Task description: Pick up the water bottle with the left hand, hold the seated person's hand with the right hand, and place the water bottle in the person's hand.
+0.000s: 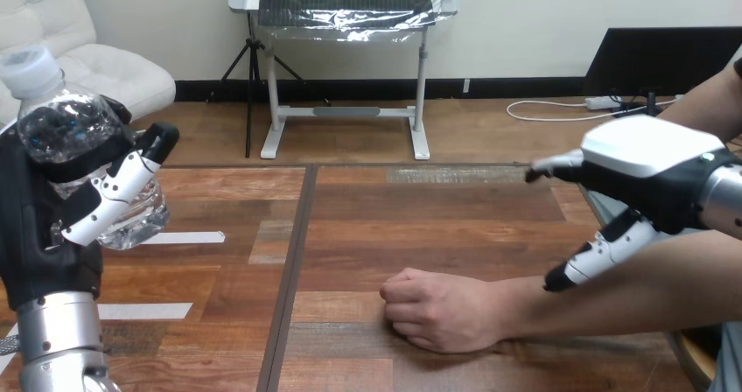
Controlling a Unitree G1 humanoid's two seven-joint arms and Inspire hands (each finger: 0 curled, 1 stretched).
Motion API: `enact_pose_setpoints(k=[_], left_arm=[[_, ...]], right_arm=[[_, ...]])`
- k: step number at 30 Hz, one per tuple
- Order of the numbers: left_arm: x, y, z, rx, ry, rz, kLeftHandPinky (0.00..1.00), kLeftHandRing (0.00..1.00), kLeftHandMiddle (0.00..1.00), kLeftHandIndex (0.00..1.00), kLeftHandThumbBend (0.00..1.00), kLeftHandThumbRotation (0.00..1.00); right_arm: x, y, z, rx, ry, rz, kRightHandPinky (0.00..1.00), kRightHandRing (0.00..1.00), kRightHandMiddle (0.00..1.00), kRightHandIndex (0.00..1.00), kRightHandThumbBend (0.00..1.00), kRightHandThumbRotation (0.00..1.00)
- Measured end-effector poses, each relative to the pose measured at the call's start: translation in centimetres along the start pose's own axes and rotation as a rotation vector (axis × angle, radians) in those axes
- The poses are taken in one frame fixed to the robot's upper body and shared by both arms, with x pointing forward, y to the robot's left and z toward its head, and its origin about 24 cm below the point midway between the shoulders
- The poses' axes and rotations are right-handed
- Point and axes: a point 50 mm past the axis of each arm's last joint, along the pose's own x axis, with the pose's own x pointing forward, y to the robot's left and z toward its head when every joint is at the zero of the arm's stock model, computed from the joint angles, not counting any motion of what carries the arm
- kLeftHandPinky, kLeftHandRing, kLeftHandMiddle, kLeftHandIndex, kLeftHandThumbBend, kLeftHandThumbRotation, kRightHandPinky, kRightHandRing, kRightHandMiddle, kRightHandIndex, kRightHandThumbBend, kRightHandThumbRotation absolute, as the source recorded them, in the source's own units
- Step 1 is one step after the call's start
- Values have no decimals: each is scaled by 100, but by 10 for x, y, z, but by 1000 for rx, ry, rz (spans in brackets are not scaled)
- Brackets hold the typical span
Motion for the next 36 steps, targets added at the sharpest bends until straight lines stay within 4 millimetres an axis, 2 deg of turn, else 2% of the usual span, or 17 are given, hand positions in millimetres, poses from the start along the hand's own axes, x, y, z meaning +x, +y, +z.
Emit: enact_pose_setpoints(k=[13,25,36], left_arm=[[0,-3,0,-3,2,-12,21,26,32,39,51,0],[-1,-3,-1,2,3,-12,21,26,32,38,51,0],[-1,-3,-1,5,4,-13,20,26,32,38,51,0]], right_arm=[[1,-7,12,-42,-33,-85,86,85,86,87,100,65],[2,-5,15,-29,-56,-55,97,94,94,94,100,55],[2,-3,15,-10,-75,-24,96,96,96,97,100,48]])
